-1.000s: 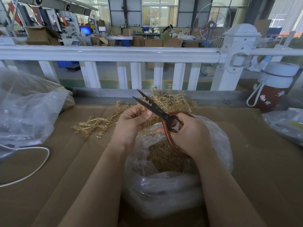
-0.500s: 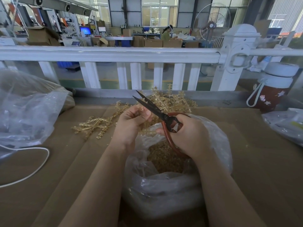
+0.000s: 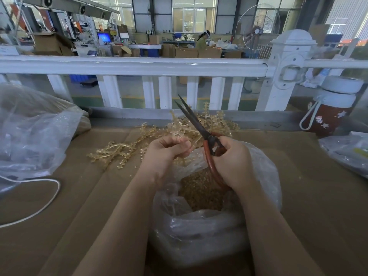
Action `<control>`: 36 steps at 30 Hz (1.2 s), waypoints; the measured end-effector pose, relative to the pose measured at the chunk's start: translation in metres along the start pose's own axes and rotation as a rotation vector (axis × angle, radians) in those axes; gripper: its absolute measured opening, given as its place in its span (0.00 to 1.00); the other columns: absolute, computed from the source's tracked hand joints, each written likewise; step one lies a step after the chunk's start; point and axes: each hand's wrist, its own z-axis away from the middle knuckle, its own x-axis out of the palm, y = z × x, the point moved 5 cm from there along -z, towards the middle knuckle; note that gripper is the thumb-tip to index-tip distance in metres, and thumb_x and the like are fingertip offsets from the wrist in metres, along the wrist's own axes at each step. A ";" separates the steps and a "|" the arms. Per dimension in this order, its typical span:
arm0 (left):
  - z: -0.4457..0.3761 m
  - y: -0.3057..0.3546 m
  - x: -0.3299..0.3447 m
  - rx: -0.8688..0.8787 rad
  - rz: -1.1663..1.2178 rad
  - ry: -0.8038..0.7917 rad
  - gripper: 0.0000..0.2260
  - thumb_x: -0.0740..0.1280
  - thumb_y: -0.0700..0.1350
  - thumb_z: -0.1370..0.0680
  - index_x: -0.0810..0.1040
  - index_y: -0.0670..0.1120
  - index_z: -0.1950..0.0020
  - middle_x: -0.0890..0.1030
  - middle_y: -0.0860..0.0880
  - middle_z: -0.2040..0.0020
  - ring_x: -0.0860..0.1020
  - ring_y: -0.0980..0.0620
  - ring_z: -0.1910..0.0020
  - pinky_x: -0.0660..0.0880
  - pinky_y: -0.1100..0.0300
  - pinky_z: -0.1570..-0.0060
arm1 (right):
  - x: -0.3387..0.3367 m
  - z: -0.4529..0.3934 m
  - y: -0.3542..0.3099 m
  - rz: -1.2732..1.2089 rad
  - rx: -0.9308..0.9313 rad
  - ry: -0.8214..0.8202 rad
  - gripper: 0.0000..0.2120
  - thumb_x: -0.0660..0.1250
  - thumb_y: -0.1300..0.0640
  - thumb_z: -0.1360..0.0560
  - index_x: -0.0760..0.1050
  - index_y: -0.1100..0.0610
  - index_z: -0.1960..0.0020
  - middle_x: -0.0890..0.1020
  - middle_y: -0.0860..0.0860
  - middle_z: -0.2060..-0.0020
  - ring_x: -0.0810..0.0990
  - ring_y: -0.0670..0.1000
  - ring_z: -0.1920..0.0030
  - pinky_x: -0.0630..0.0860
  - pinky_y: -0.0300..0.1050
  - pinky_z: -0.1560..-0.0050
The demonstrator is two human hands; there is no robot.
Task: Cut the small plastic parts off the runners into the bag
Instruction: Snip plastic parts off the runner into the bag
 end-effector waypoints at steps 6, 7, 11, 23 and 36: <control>0.001 -0.002 0.005 0.047 -0.135 -0.106 0.04 0.73 0.35 0.28 0.83 0.42 0.56 0.85 0.46 0.62 0.80 0.54 0.66 0.76 0.65 0.62 | 0.003 -0.001 0.004 -0.077 0.027 -0.021 0.07 0.75 0.47 0.26 0.80 0.46 0.60 0.83 0.38 0.66 0.81 0.42 0.65 0.83 0.50 0.62; 0.001 -0.001 0.005 0.043 -0.135 -0.116 0.04 0.73 0.35 0.28 0.83 0.41 0.56 0.85 0.46 0.62 0.80 0.55 0.67 0.76 0.66 0.64 | 0.003 -0.001 0.004 -0.082 0.023 -0.012 0.07 0.75 0.47 0.26 0.80 0.46 0.59 0.83 0.37 0.65 0.81 0.41 0.64 0.82 0.48 0.63; 0.002 0.000 0.006 0.024 -0.090 -0.132 0.06 0.76 0.40 0.35 0.84 0.43 0.59 0.85 0.42 0.60 0.79 0.52 0.67 0.77 0.64 0.65 | 0.002 -0.001 0.005 -0.125 0.037 0.018 0.07 0.76 0.45 0.27 0.79 0.43 0.59 0.83 0.35 0.62 0.81 0.38 0.60 0.77 0.39 0.62; 0.001 0.002 0.005 0.184 -0.229 -0.077 0.08 0.70 0.46 0.22 0.79 0.42 0.50 0.86 0.46 0.58 0.84 0.49 0.57 0.80 0.57 0.55 | -0.004 -0.002 0.004 -0.074 0.061 0.064 0.10 0.76 0.40 0.29 0.76 0.40 0.61 0.81 0.30 0.63 0.79 0.34 0.59 0.72 0.38 0.63; 0.000 0.012 -0.008 0.158 0.126 0.074 0.07 0.77 0.41 0.37 0.87 0.46 0.61 0.85 0.48 0.64 0.82 0.55 0.65 0.79 0.65 0.62 | 0.001 0.003 -0.005 0.085 -0.044 -0.042 0.24 0.66 0.23 0.39 0.77 0.41 0.58 0.77 0.24 0.59 0.77 0.32 0.56 0.68 0.34 0.65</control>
